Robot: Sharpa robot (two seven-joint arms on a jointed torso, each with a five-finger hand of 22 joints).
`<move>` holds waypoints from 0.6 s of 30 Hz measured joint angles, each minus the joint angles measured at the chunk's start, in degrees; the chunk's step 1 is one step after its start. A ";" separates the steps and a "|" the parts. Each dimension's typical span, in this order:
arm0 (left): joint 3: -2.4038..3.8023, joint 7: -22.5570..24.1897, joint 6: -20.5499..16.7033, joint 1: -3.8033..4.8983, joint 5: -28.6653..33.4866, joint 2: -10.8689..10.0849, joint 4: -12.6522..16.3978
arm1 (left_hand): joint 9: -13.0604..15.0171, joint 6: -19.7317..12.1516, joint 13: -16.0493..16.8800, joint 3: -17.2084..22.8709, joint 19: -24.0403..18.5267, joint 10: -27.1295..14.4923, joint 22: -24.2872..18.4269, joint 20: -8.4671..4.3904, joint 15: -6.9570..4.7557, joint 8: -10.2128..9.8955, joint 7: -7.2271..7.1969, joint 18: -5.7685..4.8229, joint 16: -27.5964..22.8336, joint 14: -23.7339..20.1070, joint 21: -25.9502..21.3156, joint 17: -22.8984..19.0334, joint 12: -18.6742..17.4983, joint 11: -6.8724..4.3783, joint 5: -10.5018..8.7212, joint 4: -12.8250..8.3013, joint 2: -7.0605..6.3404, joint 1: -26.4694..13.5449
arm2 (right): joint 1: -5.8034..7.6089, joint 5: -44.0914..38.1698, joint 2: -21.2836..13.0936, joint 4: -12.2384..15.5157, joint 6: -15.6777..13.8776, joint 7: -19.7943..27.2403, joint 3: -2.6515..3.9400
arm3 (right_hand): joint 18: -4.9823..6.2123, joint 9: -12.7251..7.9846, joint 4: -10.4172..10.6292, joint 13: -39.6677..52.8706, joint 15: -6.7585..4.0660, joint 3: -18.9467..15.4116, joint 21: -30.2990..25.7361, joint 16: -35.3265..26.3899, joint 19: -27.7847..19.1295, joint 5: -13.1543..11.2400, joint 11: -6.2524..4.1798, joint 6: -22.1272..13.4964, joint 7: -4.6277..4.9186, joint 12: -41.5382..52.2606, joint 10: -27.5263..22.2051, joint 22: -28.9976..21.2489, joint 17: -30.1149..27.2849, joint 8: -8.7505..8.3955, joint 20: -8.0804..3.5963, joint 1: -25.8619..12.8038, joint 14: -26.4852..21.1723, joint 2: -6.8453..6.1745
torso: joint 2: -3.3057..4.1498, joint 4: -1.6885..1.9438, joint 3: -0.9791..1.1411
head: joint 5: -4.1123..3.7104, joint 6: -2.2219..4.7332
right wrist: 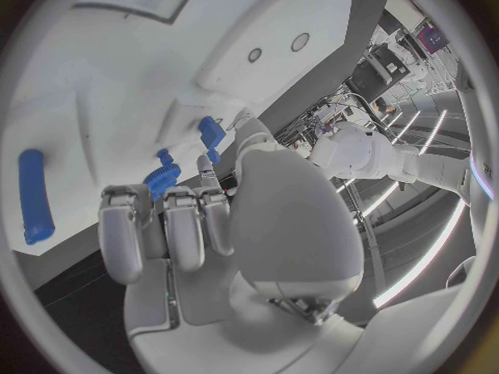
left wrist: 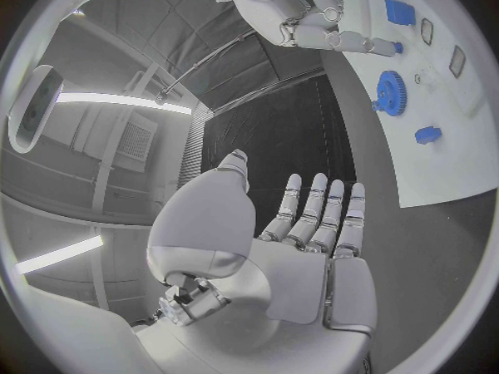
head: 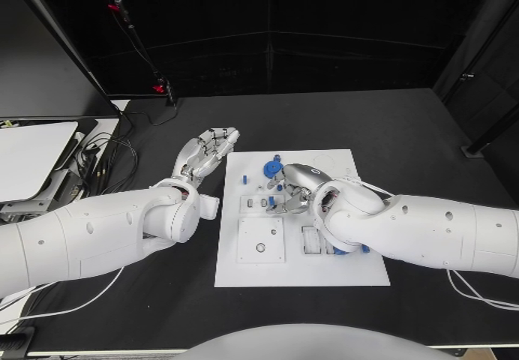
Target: Assemble the parts on the task board
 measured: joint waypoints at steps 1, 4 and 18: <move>0.00 0.00 0.09 0.00 -0.14 -0.13 0.07 | 0.00 0.00 0.00 -0.47 2.13 0.73 1.28 0.42 0.25 0.00 0.00 -0.01 0.40 0.76 1.57 0.03 0.35 -0.01 0.00 0.06 0.13 0.13 | 0.00 0.00 -0.48 0.43 -1.06 0.60 0.00 | 0.00 0.00 -0.01 0.00 0.00 -0.46 0.00 0.00 0.00 -0.32 0.08 -0.06 0.06 0.00 0.10 0.00 0.00 0.00 0.00 -0.97 0.00 0.14 | 0.00 -0.01 0.02 | 0.09 0.01; 0.00 0.00 0.43 0.01 -1.30 -0.94 0.45 | -0.04 0.00 0.00 -0.99 5.16 0.93 3.02 0.68 0.19 -0.30 0.00 0.87 0.69 2.15 3.77 0.04 0.38 0.01 0.00 0.11 0.19 0.19 | 0.09 0.33 -2.84 2.31 -4.95 3.33 0.02 | 0.00 0.00 0.09 0.00 0.00 -0.73 0.00 0.00 0.00 -0.44 0.08 -0.06 0.06 0.00 0.10 0.00 0.00 0.03 0.00 -2.39 0.00 0.24 | -0.04 -0.06 0.07 | 0.41 0.06; -0.01 -2.81 1.40 2.96 -19.30 -5.06 4.07 | -0.06 3.94 15.73 -4.81 36.34 46.45 13.64 -5.45 -11.54 -0.56 0.02 6.25 16.38 50.29 26.22 11.29 20.68 -8.99 0.35 0.12 -1.24 -0.20 | 4.95 31.10 -16.01 8.23 -15.80 24.21 0.10 | 0.00 0.34 -0.46 0.00 0.00 -6.19 0.00 0.00 0.00 7.55 -1.08 1.03 -1.10 0.00 0.00 0.00 0.04 1.06 0.00 -13.91 0.00 5.06 | -0.18 0.25 0.25 | 1.41 -0.17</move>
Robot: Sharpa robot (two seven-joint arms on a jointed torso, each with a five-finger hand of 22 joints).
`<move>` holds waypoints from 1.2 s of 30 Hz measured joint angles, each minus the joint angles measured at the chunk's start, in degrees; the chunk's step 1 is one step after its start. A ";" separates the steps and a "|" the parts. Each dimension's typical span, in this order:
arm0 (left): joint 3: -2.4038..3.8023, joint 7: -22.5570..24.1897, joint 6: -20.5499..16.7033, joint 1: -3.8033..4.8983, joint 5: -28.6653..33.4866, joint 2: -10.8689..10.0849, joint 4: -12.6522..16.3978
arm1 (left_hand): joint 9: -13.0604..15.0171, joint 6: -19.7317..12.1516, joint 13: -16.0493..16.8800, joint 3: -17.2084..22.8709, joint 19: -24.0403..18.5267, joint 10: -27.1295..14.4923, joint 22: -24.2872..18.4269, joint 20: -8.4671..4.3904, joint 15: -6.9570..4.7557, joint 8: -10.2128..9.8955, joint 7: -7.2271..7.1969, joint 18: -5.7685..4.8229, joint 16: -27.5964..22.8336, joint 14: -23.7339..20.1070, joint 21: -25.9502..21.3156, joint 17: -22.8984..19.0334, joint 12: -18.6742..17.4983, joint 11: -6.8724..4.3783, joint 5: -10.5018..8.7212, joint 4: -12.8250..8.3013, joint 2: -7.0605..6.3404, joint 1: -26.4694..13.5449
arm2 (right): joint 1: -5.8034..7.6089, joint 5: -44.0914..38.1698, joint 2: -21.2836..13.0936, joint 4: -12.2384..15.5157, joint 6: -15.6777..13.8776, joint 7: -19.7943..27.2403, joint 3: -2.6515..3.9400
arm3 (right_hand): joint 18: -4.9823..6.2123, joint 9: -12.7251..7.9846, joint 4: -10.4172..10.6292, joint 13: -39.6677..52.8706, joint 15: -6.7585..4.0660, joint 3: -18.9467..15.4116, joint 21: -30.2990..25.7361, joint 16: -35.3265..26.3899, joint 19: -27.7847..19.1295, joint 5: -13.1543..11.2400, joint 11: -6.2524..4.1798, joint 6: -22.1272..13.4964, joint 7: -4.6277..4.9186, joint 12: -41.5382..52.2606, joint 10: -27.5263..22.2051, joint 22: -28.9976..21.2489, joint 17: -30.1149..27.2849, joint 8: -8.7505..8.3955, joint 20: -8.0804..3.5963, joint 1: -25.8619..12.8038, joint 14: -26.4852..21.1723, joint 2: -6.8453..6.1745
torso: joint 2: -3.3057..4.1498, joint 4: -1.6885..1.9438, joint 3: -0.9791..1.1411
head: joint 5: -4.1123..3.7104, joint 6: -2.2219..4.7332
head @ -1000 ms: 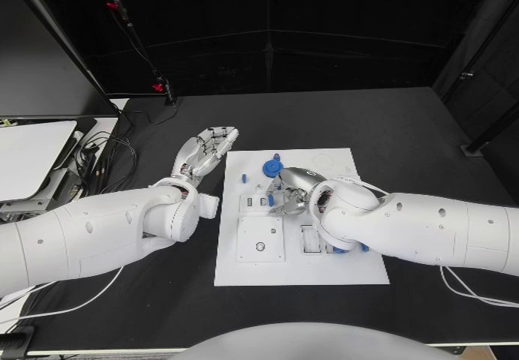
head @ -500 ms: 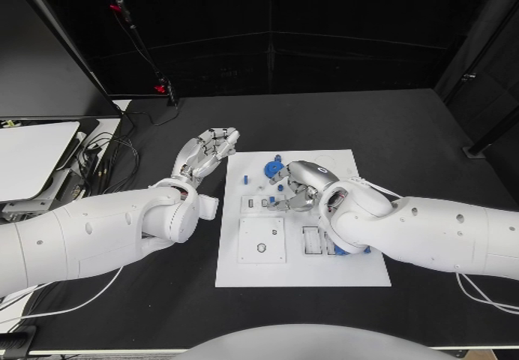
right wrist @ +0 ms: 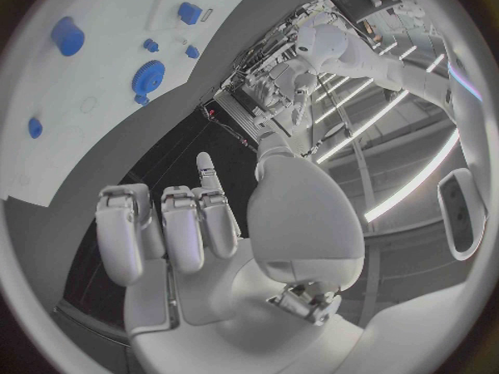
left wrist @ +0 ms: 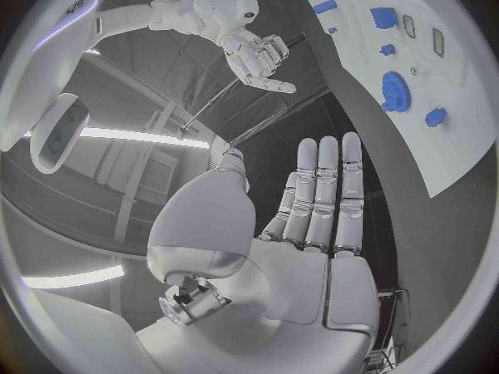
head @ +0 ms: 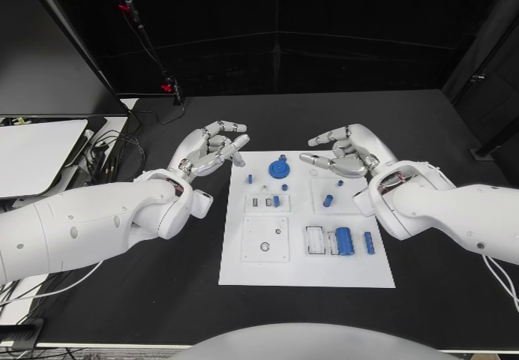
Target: Assemble the parts on the task board
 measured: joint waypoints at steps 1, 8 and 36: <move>0.01 -1.00 0.15 0.45 -1.47 -0.25 0.29 | 0.00 0.94 14.64 0.01 2.24 7.66 2.42 -1.20 -0.91 -0.47 0.09 -0.01 7.06 7.23 3.67 12.41 9.46 -0.68 0.00 0.01 -0.06 -0.08 | 0.07 2.97 -0.65 0.04 0.45 1.60 -0.01 | 0.00 -0.01 -0.07 0.00 0.00 -0.33 -0.14 0.00 0.00 -0.90 0.00 -0.30 0.19 0.00 0.00 0.00 0.00 -0.09 0.00 0.17 0.00 0.96 | 0.00 0.00 0.01 | 0.15 -0.07; 0.07 -12.69 4.97 3.79 -12.42 -1.11 2.13 | -0.05 10.14 55.38 -1.16 30.32 19.34 48.20 -2.79 -1.66 -5.10 0.84 -8.08 27.92 26.57 46.98 59.83 30.46 -1.00 0.43 0.26 1.17 -2.07 | 0.26 21.80 -3.46 -0.38 7.41 13.23 -0.05 | 3.26 -0.06 -0.19 0.00 -0.15 -2.49 -13.06 0.00 -6.40 -9.16 -0.38 -2.42 0.08 -6.16 -2.10 0.00 -0.01 -0.29 -0.10 0.93 -0.15 5.69 | -0.07 -0.14 0.02 | 0.93 -0.31; 0.05 -51.73 36.25 7.75 -26.02 10.36 -6.78 | 16.83 20.14 55.49 0.17 32.10 19.25 48.69 -3.97 -3.55 11.09 -3.39 -9.86 27.99 26.56 51.62 60.00 30.46 -4.21 -4.83 0.04 2.01 -6.67 | 0.18 43.85 -4.30 -3.16 19.73 24.58 -0.25 | 9.39 0.11 0.15 -27.28 2.16 -7.45 -51.72 -15.22 -34.10 -8.51 1.96 -6.95 2.06 -39.78 -39.83 -8.79 -6.20 4.83 2.36 -2.37 -17.20 9.72 | -0.01 -0.63 -0.19 | 0.14 0.07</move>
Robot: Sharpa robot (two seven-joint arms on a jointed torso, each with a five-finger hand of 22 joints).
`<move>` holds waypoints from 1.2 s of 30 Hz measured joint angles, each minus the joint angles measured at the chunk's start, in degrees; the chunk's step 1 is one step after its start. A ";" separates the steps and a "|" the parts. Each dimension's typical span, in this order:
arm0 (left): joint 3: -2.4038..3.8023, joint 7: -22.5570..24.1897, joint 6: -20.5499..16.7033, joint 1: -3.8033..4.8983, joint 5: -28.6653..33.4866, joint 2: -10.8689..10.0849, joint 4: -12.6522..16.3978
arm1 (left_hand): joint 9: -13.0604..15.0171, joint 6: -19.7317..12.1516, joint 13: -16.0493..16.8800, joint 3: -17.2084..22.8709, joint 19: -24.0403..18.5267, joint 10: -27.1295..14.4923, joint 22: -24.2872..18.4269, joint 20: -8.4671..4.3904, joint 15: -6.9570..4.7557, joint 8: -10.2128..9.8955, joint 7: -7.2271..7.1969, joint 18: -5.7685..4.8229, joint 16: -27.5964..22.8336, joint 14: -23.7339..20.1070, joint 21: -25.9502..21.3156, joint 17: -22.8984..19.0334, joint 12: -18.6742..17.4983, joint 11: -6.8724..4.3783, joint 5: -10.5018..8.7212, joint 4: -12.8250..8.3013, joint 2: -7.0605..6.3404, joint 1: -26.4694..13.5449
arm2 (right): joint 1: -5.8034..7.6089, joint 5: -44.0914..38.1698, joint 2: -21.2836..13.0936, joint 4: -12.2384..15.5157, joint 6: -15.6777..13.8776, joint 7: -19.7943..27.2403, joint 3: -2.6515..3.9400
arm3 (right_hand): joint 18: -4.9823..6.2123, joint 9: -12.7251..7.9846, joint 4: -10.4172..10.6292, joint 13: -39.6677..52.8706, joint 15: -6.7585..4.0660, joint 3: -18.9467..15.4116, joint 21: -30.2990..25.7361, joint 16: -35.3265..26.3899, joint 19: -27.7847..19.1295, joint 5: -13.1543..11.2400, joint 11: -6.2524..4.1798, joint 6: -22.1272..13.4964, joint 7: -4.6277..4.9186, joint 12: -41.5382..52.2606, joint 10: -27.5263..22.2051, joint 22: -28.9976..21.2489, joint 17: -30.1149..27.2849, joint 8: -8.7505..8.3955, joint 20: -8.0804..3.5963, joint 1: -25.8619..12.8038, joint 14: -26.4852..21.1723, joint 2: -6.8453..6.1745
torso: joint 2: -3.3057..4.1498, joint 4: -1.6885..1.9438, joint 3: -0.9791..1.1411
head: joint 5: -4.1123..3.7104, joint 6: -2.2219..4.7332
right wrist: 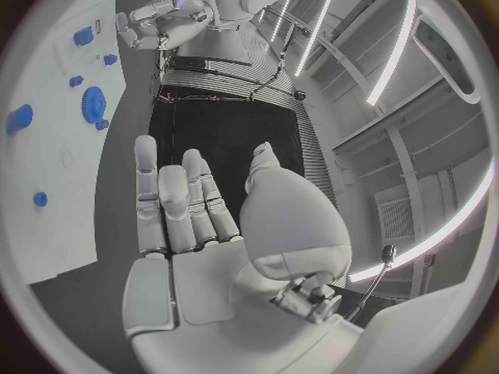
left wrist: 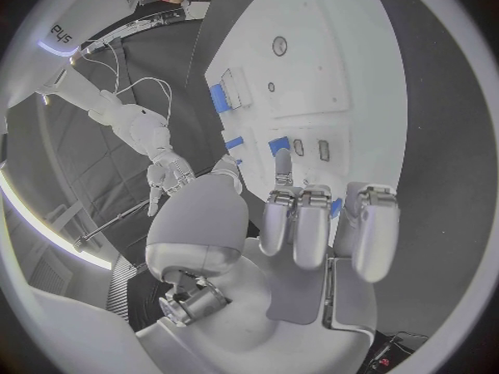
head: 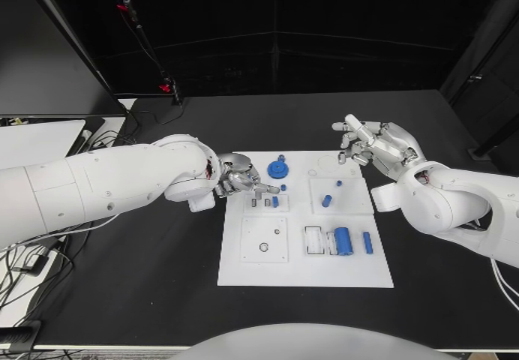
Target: Assemble the parts on the task board
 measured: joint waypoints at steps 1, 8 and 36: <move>0.00 -0.44 0.45 0.00 -0.05 0.40 -0.32 | 0.27 0.00 0.00 -0.13 0.07 0.00 0.00 -0.07 -0.14 0.18 0.00 0.00 0.00 -0.14 0.00 0.00 0.00 0.00 0.00 -0.07 0.13 -0.13 | -0.01 0.11 0.00 -0.07 0.05 0.01 0.00 | 0.00 0.00 0.03 -0.39 -0.03 -0.33 0.16 0.83 0.03 0.00 0.00 0.00 0.00 0.20 0.00 0.00 0.59 0.12 0.00 -0.01 0.89 0.01 | 0.01 -0.03 0.00 | 0.02 0.01; 0.00 -2.79 3.05 -0.17 -0.28 2.85 -2.52 | 2.22 0.98 -0.01 -1.46 -0.05 0.14 0.00 -0.60 -0.63 0.47 -0.58 -0.01 0.00 -0.20 0.00 -0.01 0.00 -0.54 -0.33 0.00 1.13 -1.13 | -0.03 0.61 0.01 -0.69 0.24 -0.11 -0.02 | -4.13 -0.07 -0.16 5.15 -1.48 -1.84 29.19 14.39 21.72 0.69 -1.28 -1.50 -1.51 13.36 11.60 8.57 6.20 2.36 -1.45 -0.60 16.52 0.60 | 0.03 -0.04 -0.01 | -0.22 -0.13; 0.02 -9.38 3.21 -0.56 -0.50 7.78 -6.12 | 8.05 4.09 -0.02 -3.13 -0.14 -0.01 -0.02 -1.91 -2.02 -1.19 -2.04 0.00 0.00 0.01 0.00 -0.02 0.00 -2.04 2.37 -0.07 2.13 -1.84 | -0.30 0.90 0.23 -2.20 1.94 -4.99 -0.06 | -9.43 -0.10 -0.06 27.31 -2.39 -3.34 51.73 15.22 33.88 2.38 -2.76 -8.31 -2.17 39.78 39.84 8.82 6.18 7.96 -2.79 -0.59 17.00 2.14 | 0.00 0.06 -0.02 | -1.09 -0.55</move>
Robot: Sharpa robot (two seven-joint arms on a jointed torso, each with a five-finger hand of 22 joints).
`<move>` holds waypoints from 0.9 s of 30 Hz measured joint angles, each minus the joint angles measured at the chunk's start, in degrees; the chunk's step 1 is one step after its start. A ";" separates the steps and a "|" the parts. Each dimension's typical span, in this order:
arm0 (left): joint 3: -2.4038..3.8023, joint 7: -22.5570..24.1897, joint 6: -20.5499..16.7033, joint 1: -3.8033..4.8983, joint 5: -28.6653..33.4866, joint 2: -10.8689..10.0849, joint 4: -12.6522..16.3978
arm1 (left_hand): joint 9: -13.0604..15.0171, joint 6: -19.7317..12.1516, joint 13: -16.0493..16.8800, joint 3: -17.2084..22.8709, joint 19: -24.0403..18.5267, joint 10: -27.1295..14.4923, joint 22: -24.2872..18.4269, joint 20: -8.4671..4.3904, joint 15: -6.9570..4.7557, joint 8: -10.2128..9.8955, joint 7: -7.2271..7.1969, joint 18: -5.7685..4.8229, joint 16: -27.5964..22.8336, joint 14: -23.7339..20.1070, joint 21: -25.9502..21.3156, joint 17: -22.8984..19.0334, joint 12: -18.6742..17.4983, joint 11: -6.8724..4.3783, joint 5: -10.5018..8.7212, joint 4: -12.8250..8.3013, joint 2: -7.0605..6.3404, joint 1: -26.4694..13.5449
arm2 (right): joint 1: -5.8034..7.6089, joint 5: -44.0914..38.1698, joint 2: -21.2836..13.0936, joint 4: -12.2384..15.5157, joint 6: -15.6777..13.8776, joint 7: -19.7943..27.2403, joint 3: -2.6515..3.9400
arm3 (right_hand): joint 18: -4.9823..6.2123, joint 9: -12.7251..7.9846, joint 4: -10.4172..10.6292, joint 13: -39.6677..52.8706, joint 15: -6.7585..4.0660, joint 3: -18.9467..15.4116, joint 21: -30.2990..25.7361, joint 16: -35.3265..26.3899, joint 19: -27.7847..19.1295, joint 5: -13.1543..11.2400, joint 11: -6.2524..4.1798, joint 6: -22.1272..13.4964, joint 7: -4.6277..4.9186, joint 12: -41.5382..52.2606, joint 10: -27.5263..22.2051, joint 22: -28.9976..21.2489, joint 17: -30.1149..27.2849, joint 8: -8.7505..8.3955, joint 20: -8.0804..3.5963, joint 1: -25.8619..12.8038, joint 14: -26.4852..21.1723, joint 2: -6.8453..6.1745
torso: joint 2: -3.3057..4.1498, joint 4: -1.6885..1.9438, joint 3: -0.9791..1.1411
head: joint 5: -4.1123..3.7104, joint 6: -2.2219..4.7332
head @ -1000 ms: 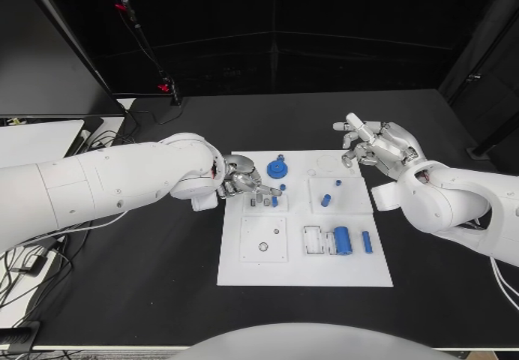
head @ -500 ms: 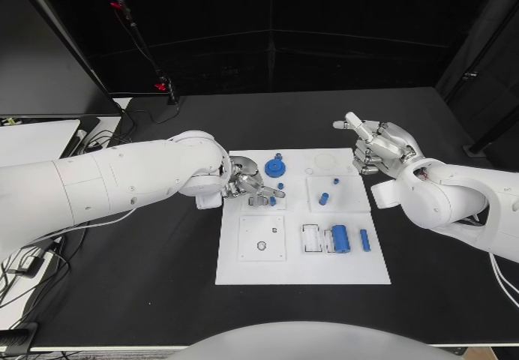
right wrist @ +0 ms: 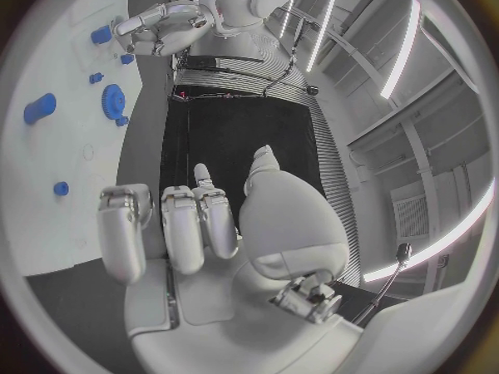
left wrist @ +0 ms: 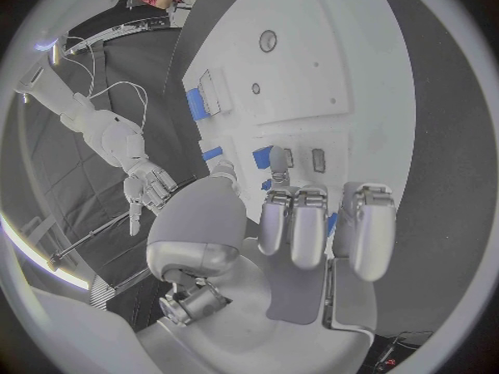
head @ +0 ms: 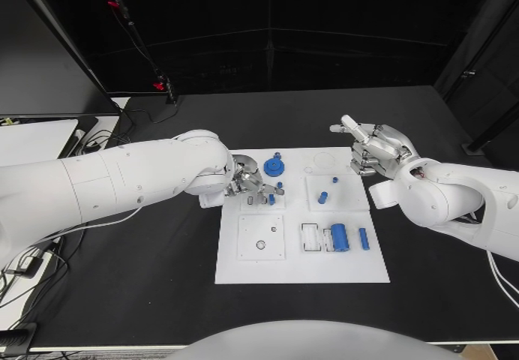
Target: Assemble the parts on the task board
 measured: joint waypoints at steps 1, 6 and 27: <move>0.00 -0.18 -0.14 -0.02 0.00 0.11 -0.03 | 0.15 0.00 0.00 0.00 0.00 0.00 0.00 0.00 0.00 -0.28 0.00 0.00 0.00 0.00 0.00 0.00 0.00 0.00 0.00 0.00 0.20 0.30 | -0.02 0.00 0.05 -0.05 0.03 -0.11 0.00 | 0.01 0.00 0.00 0.00 0.00 0.00 0.00 0.00 0.00 0.15 0.00 0.00 0.00 0.00 0.00 0.00 0.00 0.00 0.00 -0.20 0.00 0.32 | 0.00 0.00 0.01 | 0.04 0.00; 0.00 -1.19 -0.82 -0.13 -0.01 0.61 -0.05 | 0.49 0.21 0.00 0.00 0.20 0.00 0.00 -0.20 -0.20 -0.79 -0.19 0.00 0.00 -0.20 0.00 0.00 0.00 0.00 0.37 0.00 0.71 0.81 | -0.14 0.01 0.29 -0.22 0.12 -0.61 -0.01 | 0.01 0.00 0.00 0.00 0.00 0.00 0.00 0.00 0.00 0.15 0.00 -0.20 0.20 0.00 0.00 0.00 0.00 0.19 0.00 -0.24 0.00 0.36 | 0.01 0.03 0.01 | 0.12 -0.14; 0.01 -3.56 -0.78 -0.23 -0.02 2.74 -1.98 | 2.29 1.64 -0.01 0.36 0.00 0.01 -0.01 -0.40 -0.40 -3.01 -0.40 0.00 0.00 0.00 0.00 -0.01 0.00 -0.40 0.79 -0.02 4.49 2.77 | -0.39 0.02 0.97 -0.68 0.25 -1.67 -0.03 | 0.02 -0.01 0.00 -0.01 0.01 0.00 0.00 0.00 0.00 0.38 0.00 -0.59 0.22 0.00 -0.01 -0.01 -0.01 0.31 0.00 -0.93 0.00 1.04 | -0.05 0.04 0.05 | -0.09 -0.32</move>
